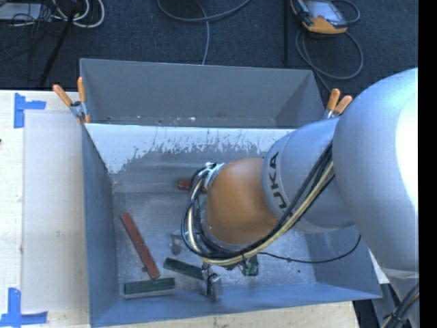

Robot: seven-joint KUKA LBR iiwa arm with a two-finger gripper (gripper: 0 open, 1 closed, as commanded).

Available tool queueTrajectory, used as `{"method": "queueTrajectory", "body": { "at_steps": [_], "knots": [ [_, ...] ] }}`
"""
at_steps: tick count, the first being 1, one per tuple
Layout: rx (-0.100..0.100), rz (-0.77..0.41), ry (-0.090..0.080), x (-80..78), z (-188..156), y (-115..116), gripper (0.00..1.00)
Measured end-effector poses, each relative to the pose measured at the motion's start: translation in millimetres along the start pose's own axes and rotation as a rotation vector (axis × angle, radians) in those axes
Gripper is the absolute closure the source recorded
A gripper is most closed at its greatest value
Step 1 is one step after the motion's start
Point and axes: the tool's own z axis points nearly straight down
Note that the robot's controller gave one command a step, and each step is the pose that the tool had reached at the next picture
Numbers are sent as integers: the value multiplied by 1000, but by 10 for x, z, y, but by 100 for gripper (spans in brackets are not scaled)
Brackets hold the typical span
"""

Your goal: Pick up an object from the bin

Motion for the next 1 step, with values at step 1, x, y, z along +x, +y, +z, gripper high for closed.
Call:
{"method": "queueTrajectory", "body": {
  "at_steps": [1],
  "knots": [
    [-1, -1, 1, 5, 4, 9, 100]
  ]
}}
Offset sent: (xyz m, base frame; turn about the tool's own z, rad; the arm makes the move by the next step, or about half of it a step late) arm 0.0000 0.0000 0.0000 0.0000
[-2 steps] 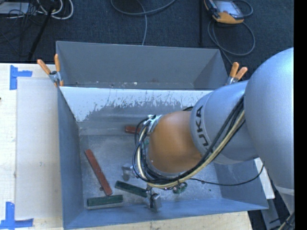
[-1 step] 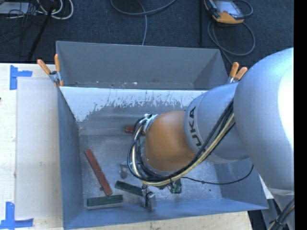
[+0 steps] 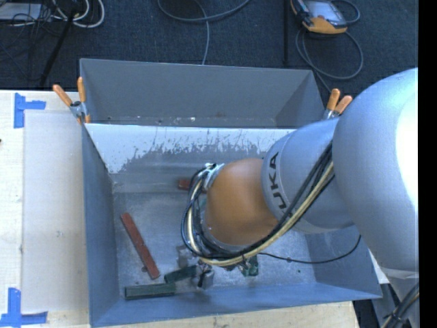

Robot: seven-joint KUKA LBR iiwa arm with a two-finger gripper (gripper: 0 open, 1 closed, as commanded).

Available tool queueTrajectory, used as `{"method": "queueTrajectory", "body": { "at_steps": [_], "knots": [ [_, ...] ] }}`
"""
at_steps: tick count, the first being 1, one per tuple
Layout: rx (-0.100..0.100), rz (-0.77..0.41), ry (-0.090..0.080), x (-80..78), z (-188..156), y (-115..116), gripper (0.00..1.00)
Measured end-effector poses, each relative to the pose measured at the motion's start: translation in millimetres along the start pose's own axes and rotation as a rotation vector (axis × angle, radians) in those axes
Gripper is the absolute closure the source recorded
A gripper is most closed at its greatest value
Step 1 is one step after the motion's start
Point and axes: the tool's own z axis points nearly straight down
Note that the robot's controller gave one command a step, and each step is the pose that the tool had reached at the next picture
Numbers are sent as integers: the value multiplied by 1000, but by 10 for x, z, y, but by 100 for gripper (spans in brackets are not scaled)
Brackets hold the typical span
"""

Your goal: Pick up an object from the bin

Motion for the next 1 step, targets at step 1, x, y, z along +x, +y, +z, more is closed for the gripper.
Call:
{"method": "queueTrajectory", "body": {
  "at_steps": [1],
  "knots": [
    [1, 32, -1, -50, -1378, -83, 100]
  ]
}}
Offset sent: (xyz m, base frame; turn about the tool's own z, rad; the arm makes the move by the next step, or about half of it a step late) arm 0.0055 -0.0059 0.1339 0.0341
